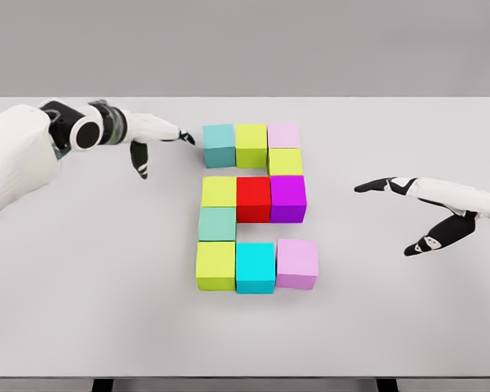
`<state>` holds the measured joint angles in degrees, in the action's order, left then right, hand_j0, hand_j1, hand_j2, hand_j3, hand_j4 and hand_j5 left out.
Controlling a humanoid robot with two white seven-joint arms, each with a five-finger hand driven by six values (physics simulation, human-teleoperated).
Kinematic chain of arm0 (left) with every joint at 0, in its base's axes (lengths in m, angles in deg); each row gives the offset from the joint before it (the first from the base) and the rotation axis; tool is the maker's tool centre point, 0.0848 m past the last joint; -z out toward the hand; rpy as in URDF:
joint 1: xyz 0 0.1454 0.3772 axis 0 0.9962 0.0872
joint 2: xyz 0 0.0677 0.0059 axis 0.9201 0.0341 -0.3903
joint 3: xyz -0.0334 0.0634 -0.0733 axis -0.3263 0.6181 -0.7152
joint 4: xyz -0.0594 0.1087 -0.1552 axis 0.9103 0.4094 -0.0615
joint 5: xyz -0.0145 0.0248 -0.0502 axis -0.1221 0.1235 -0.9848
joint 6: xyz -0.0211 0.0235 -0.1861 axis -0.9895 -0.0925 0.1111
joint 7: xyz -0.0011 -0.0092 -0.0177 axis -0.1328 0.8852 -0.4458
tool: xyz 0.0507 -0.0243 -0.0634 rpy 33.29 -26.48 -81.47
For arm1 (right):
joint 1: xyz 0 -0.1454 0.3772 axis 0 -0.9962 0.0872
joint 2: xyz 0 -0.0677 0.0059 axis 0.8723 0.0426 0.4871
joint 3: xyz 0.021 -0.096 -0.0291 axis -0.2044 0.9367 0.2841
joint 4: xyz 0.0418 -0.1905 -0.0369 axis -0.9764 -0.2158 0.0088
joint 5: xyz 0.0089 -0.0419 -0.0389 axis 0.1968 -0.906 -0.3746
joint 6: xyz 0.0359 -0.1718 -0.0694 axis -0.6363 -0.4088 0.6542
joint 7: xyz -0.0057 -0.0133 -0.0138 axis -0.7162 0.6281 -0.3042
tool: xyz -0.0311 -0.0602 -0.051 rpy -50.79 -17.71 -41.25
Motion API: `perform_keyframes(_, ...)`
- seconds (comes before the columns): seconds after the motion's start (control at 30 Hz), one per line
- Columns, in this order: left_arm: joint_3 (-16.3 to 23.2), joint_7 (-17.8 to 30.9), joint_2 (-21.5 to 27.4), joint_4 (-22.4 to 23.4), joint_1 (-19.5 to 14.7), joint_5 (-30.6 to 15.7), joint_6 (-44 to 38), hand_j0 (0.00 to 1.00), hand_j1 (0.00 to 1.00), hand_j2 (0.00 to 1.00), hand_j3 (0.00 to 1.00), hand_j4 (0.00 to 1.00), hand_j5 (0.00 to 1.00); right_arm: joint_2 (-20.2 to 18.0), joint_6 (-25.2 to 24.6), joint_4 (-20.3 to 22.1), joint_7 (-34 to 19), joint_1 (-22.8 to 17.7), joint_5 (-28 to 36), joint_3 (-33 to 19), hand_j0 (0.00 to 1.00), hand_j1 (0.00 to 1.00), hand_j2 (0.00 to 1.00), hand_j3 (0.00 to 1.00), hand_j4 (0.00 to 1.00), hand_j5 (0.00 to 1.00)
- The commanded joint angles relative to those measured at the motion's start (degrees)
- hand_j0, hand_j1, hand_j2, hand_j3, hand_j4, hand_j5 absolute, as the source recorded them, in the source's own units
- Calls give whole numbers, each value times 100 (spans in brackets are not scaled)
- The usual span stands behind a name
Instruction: Assemble the squares on the desktop into the number 2
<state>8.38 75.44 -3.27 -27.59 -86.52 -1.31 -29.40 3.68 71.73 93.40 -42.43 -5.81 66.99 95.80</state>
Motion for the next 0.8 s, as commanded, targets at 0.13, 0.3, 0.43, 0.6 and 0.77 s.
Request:
perform_keyframes(0.13,-1366,-2,1764,-593,448,-1110,3002,100,100,100,100,100,100,-1,-14,16,2,0,37,-13,100,100,100,100,100,100)
perform_keyframes(0.3,-2518,-2,2205,-927,1608,-2526,3002,100,100,100,100,100,100,-54,-14,7,2,-18,-68,-4,100,100,100,100,100,100)
perform_keyframes(0.43,-3696,-2,2143,-900,3075,-3142,3002,100,100,100,100,100,100,-879,-14,51,2,-237,-1211,5,100,100,100,100,100,100)
perform_keyframes(0.6,-3916,-2,2161,-856,3726,-3687,3002,100,100,100,100,100,100,-1047,-14,192,2,-229,-1484,14,100,100,100,100,100,100)
perform_keyframes(0.77,-3916,-2,2152,-839,3964,-3687,3002,100,100,100,100,100,100,-1020,-14,201,2,-272,-1669,40,100,100,100,100,100,100)
